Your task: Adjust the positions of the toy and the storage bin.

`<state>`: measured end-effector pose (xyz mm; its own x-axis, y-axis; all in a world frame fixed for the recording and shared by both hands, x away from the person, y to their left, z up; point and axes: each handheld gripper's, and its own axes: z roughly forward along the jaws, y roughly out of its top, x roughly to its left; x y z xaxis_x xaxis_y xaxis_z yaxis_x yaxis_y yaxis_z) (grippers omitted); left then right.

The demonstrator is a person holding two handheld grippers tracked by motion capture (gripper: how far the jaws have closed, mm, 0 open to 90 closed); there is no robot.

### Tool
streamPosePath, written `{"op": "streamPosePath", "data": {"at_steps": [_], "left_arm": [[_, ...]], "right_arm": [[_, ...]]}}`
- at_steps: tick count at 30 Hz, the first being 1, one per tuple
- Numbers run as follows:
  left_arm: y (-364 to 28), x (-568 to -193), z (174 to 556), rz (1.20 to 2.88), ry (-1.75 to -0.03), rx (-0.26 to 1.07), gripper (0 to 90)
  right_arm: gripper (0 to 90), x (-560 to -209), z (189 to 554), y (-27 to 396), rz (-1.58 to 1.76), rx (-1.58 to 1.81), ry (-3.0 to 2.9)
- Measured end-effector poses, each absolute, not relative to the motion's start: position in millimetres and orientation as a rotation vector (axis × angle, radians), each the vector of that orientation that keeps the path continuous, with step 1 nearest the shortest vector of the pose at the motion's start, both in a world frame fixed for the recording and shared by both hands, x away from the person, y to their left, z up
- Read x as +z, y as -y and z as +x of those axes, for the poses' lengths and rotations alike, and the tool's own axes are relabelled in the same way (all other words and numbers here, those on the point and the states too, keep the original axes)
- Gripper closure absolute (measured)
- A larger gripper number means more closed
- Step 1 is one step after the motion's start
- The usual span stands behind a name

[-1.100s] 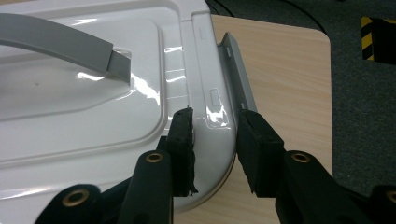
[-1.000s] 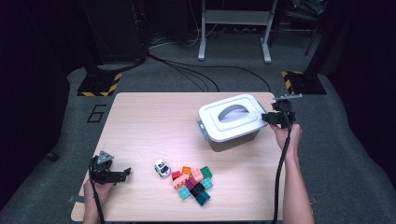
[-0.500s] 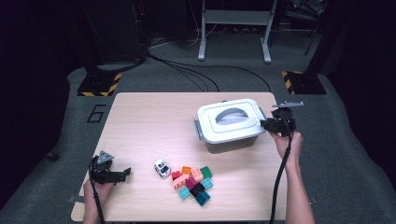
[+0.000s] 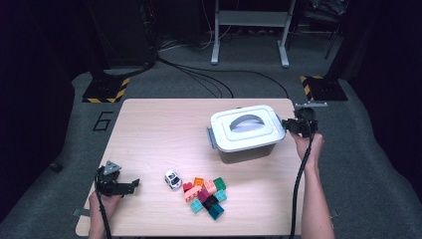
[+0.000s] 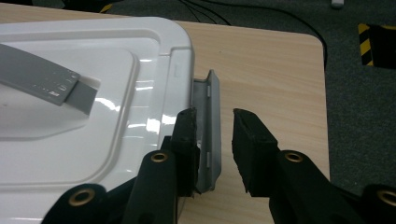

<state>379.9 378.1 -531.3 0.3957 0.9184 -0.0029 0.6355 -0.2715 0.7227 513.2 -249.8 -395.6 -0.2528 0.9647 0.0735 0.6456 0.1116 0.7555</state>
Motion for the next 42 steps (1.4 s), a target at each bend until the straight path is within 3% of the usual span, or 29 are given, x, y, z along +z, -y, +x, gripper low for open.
{"op": "streamPosePath", "data": {"at_steps": [8,16,42], "left_arm": [[-378.1,-531.2,379.9,2.01,-1.324,0.562,2.2],[-378.1,-531.3,379.9,2.01,-1.324,0.563,2.3],[-378.2,-531.2,379.8,2.011,-1.324,0.563,2.3]], "right_arm": [[72.2,-411.6,521.6,261.1,1.641,1.059,-1.983],[81.6,-420.3,522.7,265.3,1.704,1.127,-2.003],[79.7,-420.3,482.5,260.1,1.703,1.012,-2.01]]}}
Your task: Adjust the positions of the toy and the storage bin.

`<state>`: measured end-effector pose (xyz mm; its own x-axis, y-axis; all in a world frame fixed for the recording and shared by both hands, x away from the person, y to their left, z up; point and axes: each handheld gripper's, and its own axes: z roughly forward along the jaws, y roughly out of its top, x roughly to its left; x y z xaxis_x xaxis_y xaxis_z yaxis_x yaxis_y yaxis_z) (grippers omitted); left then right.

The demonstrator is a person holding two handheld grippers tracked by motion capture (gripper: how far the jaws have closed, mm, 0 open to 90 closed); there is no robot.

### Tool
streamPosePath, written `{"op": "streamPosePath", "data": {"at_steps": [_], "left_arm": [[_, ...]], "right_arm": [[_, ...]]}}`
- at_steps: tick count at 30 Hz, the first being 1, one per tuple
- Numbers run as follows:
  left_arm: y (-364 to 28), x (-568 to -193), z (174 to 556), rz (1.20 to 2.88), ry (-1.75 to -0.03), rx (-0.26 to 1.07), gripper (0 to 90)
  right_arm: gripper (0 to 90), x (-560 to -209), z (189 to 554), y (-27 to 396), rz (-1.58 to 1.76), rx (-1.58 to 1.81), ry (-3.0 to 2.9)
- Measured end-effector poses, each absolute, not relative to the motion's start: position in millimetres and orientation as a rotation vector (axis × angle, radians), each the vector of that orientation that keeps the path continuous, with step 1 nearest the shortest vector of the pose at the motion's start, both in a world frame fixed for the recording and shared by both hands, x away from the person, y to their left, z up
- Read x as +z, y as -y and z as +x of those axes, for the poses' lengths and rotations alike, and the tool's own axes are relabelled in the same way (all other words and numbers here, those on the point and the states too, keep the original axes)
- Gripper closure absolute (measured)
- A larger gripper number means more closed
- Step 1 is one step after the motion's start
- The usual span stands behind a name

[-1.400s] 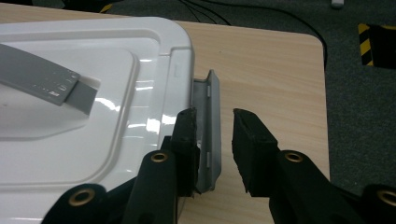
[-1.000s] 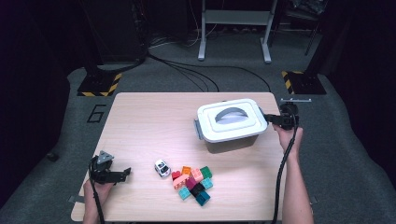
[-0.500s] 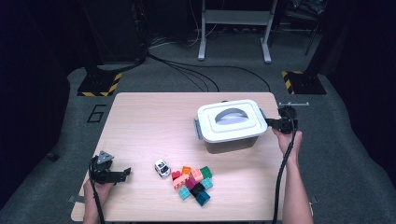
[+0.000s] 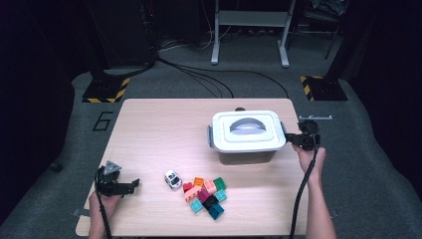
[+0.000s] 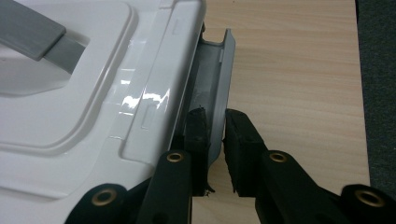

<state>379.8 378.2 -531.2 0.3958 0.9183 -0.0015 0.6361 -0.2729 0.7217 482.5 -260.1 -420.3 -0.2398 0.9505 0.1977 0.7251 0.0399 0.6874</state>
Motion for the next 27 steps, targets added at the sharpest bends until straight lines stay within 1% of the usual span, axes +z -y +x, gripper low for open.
{"op": "streamPosePath", "data": {"at_steps": [4,6,8,9,16,19,22,27], "left_arm": [[-378.0,-531.3,379.8,2.009,-1.325,0.563,2.3],[-378.1,-531.2,379.8,2.01,-1.325,0.563,2.3],[-378.1,-531.2,379.8,2.01,-1.325,0.563,2.3],[-378.1,-531.2,379.8,2.01,-1.325,0.563,2.3],[-377.9,-531.3,379.8,2.007,-1.326,0.563,2.3],[-378.0,-531.2,379.8,2.009,-1.326,0.564,2.4],[-378.0,-531.2,379.8,2.009,-1.326,0.564,2.4],[-378.1,-531.2,379.8,2.009,-1.326,0.564,2.4]], "right_arm": [[76.4,-420.5,481.2,262.0,1.67,1.025,-2.029],[69.4,-416.9,481.8,262.5,1.662,1.005,-2.019],[59.0,-411.7,482.5,265.1,1.649,1.001,-2.005],[56.8,-408.5,482.4,266.5,1.639,0.995,-2.003],[31.9,-384.9,477.1,260.9,1.501,1.028,-2.035],[26.2,-379.5,479.0,249.2,1.424,1.043,-2.115],[22.4,-378.7,484.4,232.4,1.328,1.023,-2.203],[21.5,-381.0,496.8,203.8,1.261,1.015,-2.3]]}}
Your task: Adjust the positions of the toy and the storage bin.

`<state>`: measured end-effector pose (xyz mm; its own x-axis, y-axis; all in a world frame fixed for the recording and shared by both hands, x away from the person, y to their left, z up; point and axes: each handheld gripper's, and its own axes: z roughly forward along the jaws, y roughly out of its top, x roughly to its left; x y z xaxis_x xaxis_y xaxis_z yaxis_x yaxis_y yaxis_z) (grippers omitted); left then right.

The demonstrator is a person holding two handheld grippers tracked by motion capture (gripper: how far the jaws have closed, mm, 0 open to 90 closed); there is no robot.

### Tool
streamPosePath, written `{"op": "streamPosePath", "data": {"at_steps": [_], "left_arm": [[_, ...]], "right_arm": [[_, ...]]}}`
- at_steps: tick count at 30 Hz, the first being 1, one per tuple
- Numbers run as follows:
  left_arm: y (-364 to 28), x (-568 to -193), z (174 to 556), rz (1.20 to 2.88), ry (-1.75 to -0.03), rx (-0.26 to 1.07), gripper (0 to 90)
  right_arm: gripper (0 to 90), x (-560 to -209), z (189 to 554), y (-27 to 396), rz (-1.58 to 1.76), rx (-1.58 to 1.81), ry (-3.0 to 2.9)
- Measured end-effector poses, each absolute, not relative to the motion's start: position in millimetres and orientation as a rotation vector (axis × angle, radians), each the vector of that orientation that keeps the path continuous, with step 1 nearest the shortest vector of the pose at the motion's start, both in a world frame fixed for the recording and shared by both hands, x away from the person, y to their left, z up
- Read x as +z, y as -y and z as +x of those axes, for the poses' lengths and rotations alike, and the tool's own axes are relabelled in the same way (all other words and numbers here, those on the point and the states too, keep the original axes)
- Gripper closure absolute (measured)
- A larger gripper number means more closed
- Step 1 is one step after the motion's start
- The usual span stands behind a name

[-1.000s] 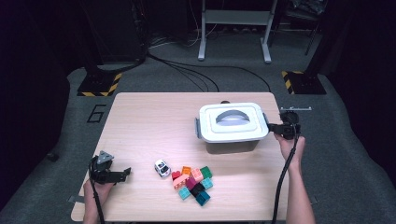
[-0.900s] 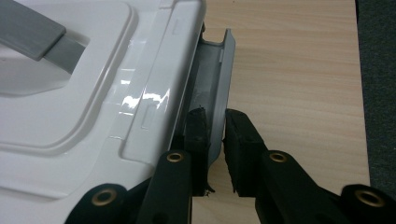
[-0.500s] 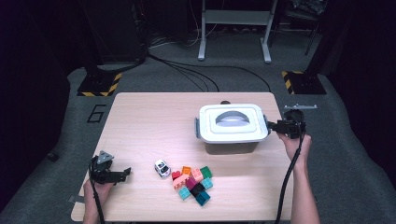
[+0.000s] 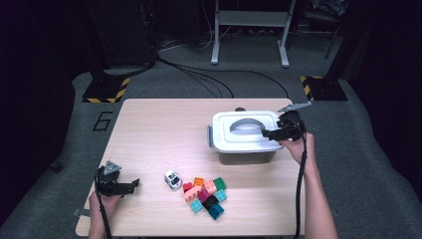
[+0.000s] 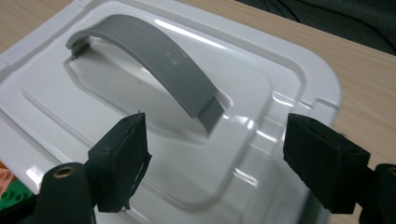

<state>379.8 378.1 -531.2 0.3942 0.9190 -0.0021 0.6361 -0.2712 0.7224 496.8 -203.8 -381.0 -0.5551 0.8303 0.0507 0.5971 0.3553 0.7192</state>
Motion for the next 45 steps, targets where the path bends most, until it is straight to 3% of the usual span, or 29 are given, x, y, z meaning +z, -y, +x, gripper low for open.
{"op": "streamPosePath", "data": {"at_steps": [11,19,25,35,45], "left_arm": [[-378.1,-531.2,379.8,2.01,-1.325,0.564,2.4],[-378.1,-531.3,379.8,2.008,-1.325,0.565,2.4],[-378.0,-531.7,379.8,2.003,-1.324,0.569,2.5],[-378.1,-531.6,379.9,2.003,-1.323,0.567,2.6],[-378.6,-530.8,379.7,2.014,-1.324,0.557,2.7]], "right_arm": [[26.1,-379.7,523.0,177.1,1.162,1.049,-2.379],[51.3,-381.9,525.4,175.2,1.143,1.025,-2.419],[54.6,-380.5,521.4,176.6,1.171,0.985,-2.422],[54.5,-379.5,504.9,174.6,1.264,0.946,-2.36],[32.1,-371.8,510.5,175.9,1.112,1.035,-2.45]]}}
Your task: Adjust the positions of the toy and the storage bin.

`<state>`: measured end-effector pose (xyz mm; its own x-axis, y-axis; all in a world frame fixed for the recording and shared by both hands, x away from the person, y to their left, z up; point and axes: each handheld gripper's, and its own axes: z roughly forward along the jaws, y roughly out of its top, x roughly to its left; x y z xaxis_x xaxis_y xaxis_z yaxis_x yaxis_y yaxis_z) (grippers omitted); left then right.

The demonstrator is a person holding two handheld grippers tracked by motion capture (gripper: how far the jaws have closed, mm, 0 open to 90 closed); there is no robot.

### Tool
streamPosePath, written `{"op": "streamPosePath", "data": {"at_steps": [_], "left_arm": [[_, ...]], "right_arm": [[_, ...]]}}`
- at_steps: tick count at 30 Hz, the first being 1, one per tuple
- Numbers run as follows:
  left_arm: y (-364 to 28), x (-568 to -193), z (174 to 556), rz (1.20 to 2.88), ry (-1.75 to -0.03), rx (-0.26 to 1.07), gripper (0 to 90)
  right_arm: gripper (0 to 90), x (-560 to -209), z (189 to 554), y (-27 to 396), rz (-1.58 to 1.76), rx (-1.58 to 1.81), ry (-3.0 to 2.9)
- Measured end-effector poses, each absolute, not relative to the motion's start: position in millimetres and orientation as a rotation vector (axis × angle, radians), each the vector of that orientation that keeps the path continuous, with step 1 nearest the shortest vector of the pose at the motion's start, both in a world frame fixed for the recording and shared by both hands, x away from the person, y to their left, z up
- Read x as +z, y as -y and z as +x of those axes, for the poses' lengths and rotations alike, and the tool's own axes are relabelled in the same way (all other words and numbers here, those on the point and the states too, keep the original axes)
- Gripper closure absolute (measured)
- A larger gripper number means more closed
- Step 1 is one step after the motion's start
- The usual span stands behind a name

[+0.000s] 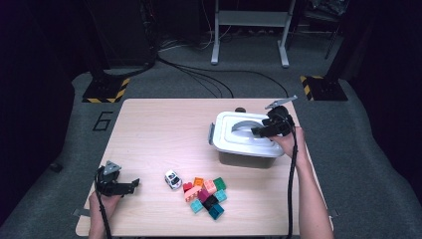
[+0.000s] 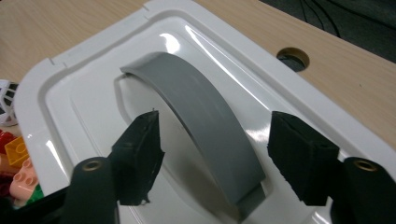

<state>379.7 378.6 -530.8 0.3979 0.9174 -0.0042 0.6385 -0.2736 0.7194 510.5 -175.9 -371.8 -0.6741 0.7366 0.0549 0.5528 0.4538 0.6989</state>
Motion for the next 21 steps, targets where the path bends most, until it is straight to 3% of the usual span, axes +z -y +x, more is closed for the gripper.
{"op": "streamPosePath", "data": {"at_steps": [5,7,9,11,21], "left_arm": [[-378.0,-531.8,379.9,2.0,-1.323,0.568,2.7],[-378.6,-530.6,379.7,2.015,-1.324,0.556,2.7],[-378.2,-531.6,379.8,2.002,-1.323,0.567,2.7],[-378.2,-531.7,379.8,2.002,-1.322,0.567,2.7],[-378.0,-531.7,379.8,2.001,-1.323,0.567,2.7]], "right_arm": [[28.8,-363.9,519.1,164.6,1.052,1.031,-2.492],[34.3,-363.6,520.9,160.1,1.017,1.01,-2.502],[46.6,-365.0,521.5,156.0,0.999,0.995,-2.528],[50.7,-366.7,521.7,152.9,0.991,0.953,-2.524],[54.7,-365.5,514.7,153.3,1.057,0.93,-2.5]]}}
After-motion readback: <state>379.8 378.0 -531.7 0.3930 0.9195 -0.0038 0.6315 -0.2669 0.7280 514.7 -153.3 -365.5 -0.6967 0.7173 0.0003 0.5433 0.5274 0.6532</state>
